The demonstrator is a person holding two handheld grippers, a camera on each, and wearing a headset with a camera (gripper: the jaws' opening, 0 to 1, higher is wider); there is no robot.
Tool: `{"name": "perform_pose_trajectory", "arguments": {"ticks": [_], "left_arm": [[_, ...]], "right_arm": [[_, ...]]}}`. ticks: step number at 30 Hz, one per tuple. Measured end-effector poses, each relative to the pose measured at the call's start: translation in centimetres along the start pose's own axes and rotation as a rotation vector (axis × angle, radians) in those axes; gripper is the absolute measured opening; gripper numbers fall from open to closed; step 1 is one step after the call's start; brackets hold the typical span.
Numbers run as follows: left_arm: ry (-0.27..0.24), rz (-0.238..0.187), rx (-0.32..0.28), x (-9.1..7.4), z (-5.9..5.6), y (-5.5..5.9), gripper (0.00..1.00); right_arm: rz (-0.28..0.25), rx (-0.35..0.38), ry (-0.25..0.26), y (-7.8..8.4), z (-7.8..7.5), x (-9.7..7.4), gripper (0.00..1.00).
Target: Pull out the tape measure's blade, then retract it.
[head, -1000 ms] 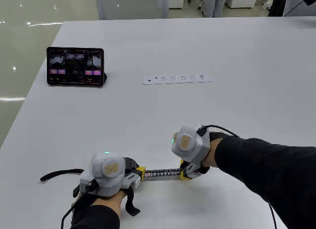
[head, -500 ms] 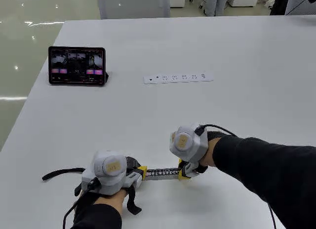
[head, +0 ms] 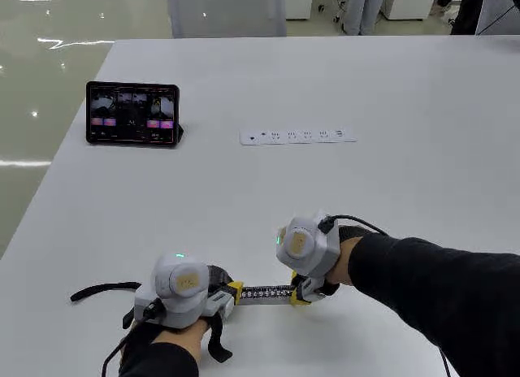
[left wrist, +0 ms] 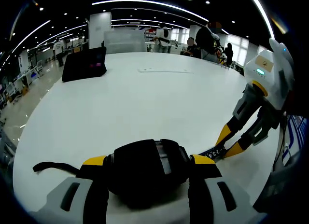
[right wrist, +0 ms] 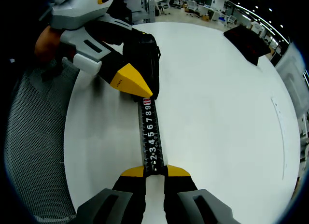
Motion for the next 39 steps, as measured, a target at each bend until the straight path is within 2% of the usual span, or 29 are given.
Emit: {"name": "perform_pose_trajectory", "arguments": {"ticks": [9, 39], "left_arm": [[0.011, -0.013, -0.005, -0.1, 0.1, 0.0, 0.62], [0.033, -0.018, -0.030, -0.2, 0.2, 0.1, 0.62]], "right_arm": [[-0.022, 0.003, -0.004, -0.5, 0.3, 0.2, 0.10], [-0.048, 0.002, -0.004, -2.1, 1.0, 0.9, 0.10]]}}
Point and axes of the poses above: the centre of the closed fingertips' face, and the gripper's own axes: x roughly forward along the fingers, z roughly to its left, y roughly out of its underside, the point moved 3 cm from there along -x, roughly backward along the fingers, and after that the axes turned 14 degrees about x, right-handed, at the moved point
